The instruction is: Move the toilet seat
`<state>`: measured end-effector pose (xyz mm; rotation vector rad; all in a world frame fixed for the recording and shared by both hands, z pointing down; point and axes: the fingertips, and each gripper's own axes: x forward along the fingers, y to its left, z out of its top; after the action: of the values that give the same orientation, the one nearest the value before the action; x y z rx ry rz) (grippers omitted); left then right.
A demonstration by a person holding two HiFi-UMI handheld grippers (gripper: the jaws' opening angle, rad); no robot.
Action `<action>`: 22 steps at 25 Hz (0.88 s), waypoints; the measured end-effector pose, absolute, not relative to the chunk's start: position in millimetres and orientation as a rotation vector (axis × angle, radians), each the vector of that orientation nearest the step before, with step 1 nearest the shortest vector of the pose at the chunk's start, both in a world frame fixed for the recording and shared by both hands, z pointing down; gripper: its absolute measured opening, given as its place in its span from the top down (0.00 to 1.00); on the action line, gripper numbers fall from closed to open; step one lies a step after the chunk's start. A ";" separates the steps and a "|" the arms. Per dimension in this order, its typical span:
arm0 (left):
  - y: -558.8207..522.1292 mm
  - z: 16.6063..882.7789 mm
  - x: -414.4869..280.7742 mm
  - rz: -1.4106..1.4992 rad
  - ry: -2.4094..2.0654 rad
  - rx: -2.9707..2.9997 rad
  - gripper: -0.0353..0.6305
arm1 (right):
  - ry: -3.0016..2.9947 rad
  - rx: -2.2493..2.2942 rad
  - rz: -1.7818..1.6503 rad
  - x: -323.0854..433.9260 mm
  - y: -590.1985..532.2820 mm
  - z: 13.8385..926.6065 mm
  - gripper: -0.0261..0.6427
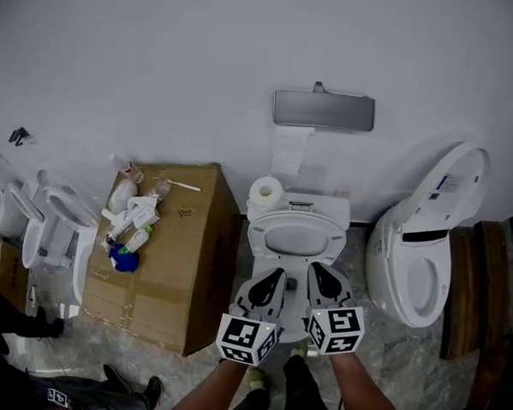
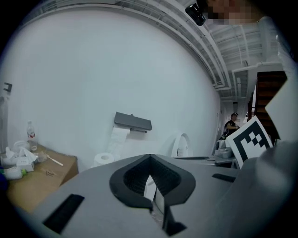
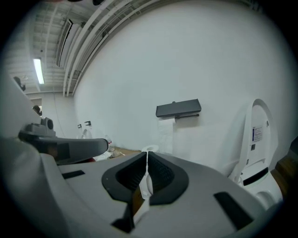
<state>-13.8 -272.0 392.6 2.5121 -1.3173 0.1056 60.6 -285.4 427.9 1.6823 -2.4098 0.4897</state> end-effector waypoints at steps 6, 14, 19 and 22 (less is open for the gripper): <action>-214.4 355.1 -23.1 0.084 -1.253 2.508 0.94 | -2.406 1.772 0.514 59.8 -225.1 378.7 0.93; -141.4 302.4 -37.9 0.072 -1.206 2.569 0.94 | -2.411 1.794 0.435 40.4 -146.2 329.3 0.93; -110.4 274.0 -48.7 0.035 -1.188 2.599 0.93 | -2.433 1.821 0.395 32.4 -110.2 298.4 0.93; -90.1 260.6 -51.7 0.027 -1.147 2.625 0.94 | -2.436 1.839 0.368 27.3 -92.5 279.9 0.93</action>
<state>-51.7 -90.1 260.6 2.6254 -1.1472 0.0273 27.3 -92.5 279.9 1.8395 -2.4358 0.3677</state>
